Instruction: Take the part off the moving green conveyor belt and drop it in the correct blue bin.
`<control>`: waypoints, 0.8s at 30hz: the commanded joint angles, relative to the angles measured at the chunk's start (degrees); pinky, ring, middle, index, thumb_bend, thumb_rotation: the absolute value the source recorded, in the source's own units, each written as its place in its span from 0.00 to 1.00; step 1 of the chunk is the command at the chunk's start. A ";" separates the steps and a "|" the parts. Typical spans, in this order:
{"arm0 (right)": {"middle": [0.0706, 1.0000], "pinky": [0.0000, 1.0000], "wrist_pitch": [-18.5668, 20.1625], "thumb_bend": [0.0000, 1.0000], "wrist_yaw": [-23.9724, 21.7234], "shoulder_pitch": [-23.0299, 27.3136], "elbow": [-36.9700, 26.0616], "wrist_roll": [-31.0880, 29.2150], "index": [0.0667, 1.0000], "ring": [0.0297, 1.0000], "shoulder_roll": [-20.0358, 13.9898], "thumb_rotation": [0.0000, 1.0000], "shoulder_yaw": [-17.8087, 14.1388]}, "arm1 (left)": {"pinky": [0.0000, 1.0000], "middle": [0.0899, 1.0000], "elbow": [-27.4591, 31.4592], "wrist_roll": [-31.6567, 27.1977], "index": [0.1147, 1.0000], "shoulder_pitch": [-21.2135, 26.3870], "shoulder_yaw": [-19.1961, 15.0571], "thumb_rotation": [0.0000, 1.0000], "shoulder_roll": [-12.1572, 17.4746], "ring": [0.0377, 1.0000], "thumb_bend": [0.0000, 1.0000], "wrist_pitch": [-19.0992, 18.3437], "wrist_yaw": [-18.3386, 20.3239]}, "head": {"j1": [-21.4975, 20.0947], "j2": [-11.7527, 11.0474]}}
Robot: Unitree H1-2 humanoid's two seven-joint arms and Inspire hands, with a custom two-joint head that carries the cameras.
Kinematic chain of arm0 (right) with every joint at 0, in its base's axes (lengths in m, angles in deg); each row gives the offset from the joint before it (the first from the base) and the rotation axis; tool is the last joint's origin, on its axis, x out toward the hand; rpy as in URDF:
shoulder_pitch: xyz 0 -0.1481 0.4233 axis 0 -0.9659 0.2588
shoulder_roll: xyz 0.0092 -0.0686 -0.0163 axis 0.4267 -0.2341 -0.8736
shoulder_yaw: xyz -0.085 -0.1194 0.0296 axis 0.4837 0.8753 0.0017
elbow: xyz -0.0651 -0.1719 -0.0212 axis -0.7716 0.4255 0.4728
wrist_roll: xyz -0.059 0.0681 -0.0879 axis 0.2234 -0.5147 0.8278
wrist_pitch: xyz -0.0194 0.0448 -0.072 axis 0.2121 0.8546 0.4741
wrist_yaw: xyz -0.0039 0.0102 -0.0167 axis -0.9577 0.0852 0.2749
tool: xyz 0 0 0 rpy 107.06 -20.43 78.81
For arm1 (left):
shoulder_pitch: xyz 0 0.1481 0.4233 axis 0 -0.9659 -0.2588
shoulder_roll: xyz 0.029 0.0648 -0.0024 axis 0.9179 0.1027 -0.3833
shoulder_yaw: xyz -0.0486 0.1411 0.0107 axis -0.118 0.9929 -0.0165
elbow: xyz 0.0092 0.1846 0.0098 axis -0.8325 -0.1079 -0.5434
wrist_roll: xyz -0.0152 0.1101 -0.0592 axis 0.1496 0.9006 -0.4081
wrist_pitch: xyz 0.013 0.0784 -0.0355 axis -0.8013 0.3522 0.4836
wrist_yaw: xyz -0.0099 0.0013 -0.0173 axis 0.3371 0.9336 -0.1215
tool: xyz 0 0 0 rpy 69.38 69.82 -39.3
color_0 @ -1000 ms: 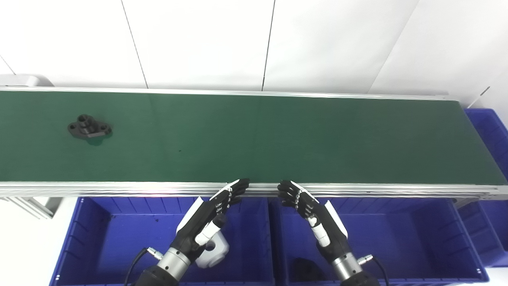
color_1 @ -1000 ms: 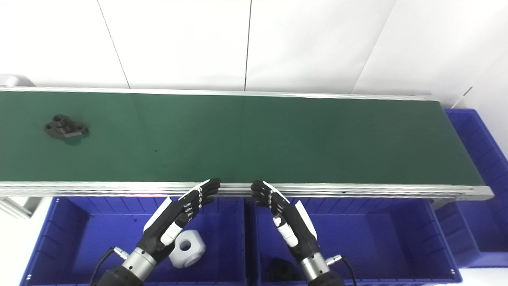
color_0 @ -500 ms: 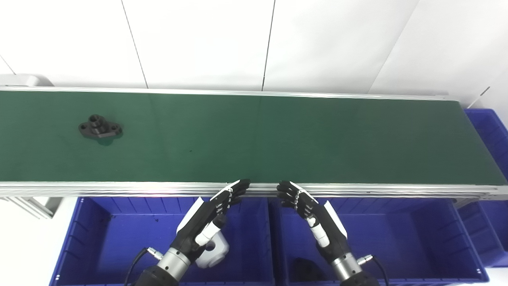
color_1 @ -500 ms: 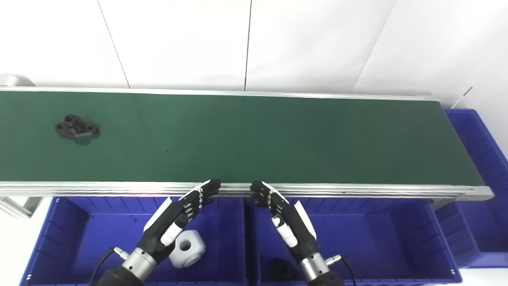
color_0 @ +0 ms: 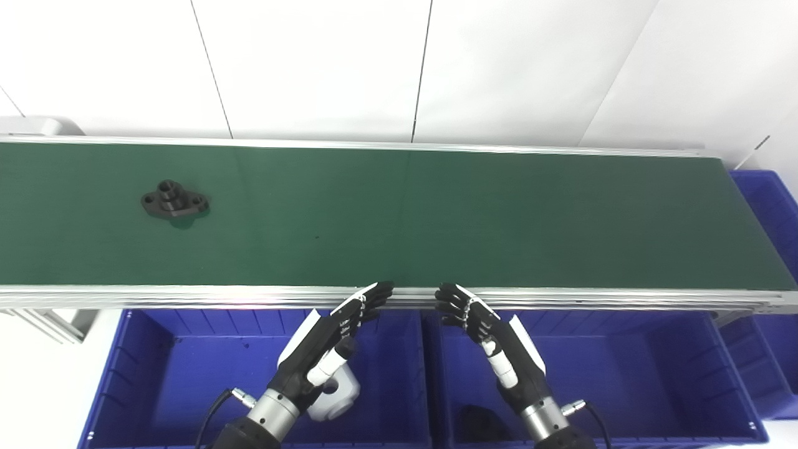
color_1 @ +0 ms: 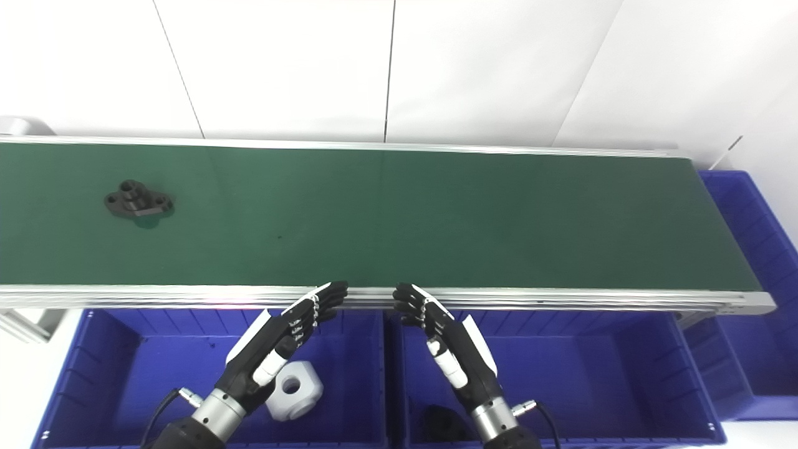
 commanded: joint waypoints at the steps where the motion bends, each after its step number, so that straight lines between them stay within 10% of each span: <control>1: 0.86 0.80 -1.65 0.80 -0.54 0.56 -1.17 -0.33 0.88 0.84 -0.11 1.00 0.16 | 0.93 0.92 1.21 -0.65 0.88 0.55 0.00 0.95 -0.37 0.95 0.97 1.55 -0.10 | 0.05 0.00; 5: 0.86 0.81 -2.87 0.80 -0.50 0.68 0.38 0.13 0.88 0.85 -0.14 1.00 0.26 | 0.93 0.92 0.12 -0.62 0.88 0.40 0.00 0.95 -0.43 0.95 0.97 2.42 -0.14 | 0.32 -2.51; 8: 0.85 0.80 -4.39 0.80 -0.26 0.56 3.00 0.53 0.87 0.84 0.06 1.00 0.24 | 0.93 0.92 -2.39 -0.28 0.89 0.04 0.26 0.95 -0.45 0.94 0.94 5.02 -0.16 | 1.49 -9.59; 15: 0.85 0.81 -4.73 0.82 -1.35 1.72 9.23 -0.08 0.85 0.83 0.03 0.99 -0.20 | 0.90 0.89 -11.44 0.80 0.85 1.28 0.19 0.92 -1.42 0.93 0.95 11.91 -0.95 | 3.70 -18.19; 24: 0.84 0.77 -4.75 0.82 -2.87 3.57 13.76 -0.98 0.83 0.82 0.30 0.97 -1.67 | 0.86 0.87 -18.40 1.22 0.82 3.65 -0.40 0.89 -2.48 0.90 0.99 16.18 -1.10 | 5.34 -22.04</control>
